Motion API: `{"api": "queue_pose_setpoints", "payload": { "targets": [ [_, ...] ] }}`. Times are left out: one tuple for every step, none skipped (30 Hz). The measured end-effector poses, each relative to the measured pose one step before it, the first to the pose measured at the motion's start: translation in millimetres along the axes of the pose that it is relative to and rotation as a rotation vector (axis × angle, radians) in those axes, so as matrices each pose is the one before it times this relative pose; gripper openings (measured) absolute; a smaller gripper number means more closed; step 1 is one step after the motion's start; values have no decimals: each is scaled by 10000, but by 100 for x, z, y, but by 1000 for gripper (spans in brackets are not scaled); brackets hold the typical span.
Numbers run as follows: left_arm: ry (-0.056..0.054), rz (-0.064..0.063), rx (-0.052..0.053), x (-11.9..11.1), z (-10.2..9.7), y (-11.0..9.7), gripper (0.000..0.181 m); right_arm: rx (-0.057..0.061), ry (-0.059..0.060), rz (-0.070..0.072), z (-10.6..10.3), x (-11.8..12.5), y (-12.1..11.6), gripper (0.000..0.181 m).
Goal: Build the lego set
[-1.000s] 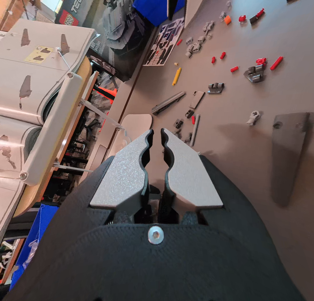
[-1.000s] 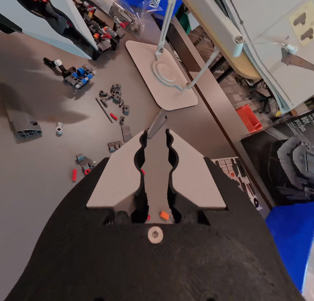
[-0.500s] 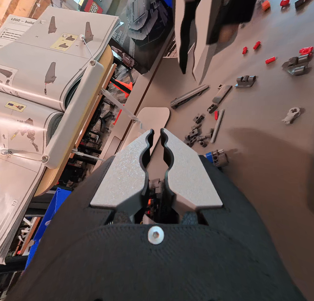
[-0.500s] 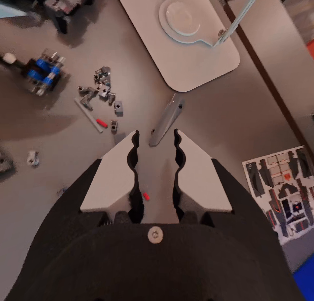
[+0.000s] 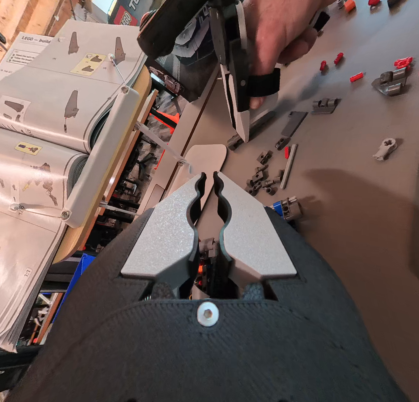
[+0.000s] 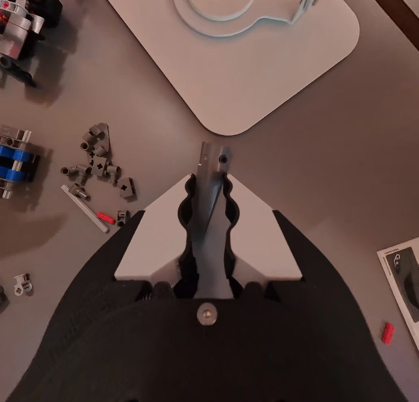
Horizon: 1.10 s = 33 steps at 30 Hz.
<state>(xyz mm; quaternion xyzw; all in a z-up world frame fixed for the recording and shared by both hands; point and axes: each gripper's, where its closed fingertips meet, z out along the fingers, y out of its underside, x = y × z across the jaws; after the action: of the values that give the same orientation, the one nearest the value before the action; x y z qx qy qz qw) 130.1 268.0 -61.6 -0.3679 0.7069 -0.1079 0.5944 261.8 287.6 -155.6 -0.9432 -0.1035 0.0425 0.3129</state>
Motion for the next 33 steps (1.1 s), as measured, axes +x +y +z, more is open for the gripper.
{"api": "queue_pose_setpoints", "payload": {
  "targets": [
    [11,-6,1,49,15,5,5,44,10,-56,-63,69,64,22],
    [-7,-24,0,1,27,13,5,48,30,-76,-78,53,81,22],
    [-17,-13,-8,-26,21,47,5,50,12,-77,-153,14,94,21],
    [-15,-11,-23,-38,34,75,5,97,-20,-109,-246,-81,24,21],
    [-33,-21,-11,-64,21,60,5,158,-68,-120,-359,-185,-82,21],
    [-26,-38,-16,-70,22,52,5,151,-68,-118,-470,-240,-63,21],
    [-5,-36,-10,-37,5,44,5,127,-84,-181,-539,-321,-27,21],
    [-25,-21,0,-54,0,25,5,171,-205,-344,-609,-602,-66,21],
    [-6,-6,7,-12,-7,-12,5,117,-231,-370,-655,-681,42,21],
    [2,-7,-2,15,10,5,5,45,-178,-304,-670,-615,178,21],
    [-3,6,-2,34,16,-7,5,151,-289,-397,-718,-854,55,21],
    [9,11,8,52,15,-42,5,195,-353,-423,-744,-1022,-4,21],
    [27,-2,1,88,43,-32,5,61,-223,-286,-709,-848,165,20],
    [17,12,3,99,41,-43,5,-46,-129,-246,-675,-709,298,20],
    [4,39,8,90,50,-39,5,31,-214,-383,-658,-933,194,20],
    [14,36,1,99,42,-36,5,83,-302,-408,-614,-1161,101,20],
    [15,24,-11,110,57,-13,5,-25,-284,-303,-530,-1137,195,20],
    [8,30,-8,97,56,-1,4,-134,-235,-299,-410,-1084,332,20],
    [13,25,-5,85,56,-11,4,-106,-254,-404,-328,-1180,271,20],
    [19,12,1,96,73,-17,4,-42,-338,-416,-228,-1351,135,20],
    [21,12,0,105,60,-18,4,-39,-391,-328,-121,-1429,47,20],
    [26,25,-1,117,59,-18,4,-82,-390,-294,7,-1406,65,20],
    [15,34,3,122,47,-35,4,-123,-376,-332,136,-1389,89,20],
    [10,44,-2,117,56,-27,4,-156,-377,-312,267,-1350,118,20],
    [10,39,-19,111,50,-13,4,-205,-373,-228,362,-1235,154,20],
    [15,41,-2,137,41,-39,4,-232,-311,-178,425,-1037,200,20],
    [20,41,4,130,27,-37,4,-198,-261,-186,450,-903,156,20],
    [35,39,-14,154,39,-9,4,-121,-240,-182,428,-791,56,20],
    [52,47,8,185,22,-42,4,-57,-198,-114,384,-629,-4,20],
    [76,61,40,218,5,-78,4,-60,-148,-55,312,-456,57,20],
    [165,67,95,352,-52,-179,5,-57,-46,-58,210,-209,85,20],
    [213,79,210,429,-154,-389,6,26,39,-23,66,32,38,20],
    [280,41,286,519,-254,-584,8,143,23,59,-72,146,-50,20]
  ]
}}
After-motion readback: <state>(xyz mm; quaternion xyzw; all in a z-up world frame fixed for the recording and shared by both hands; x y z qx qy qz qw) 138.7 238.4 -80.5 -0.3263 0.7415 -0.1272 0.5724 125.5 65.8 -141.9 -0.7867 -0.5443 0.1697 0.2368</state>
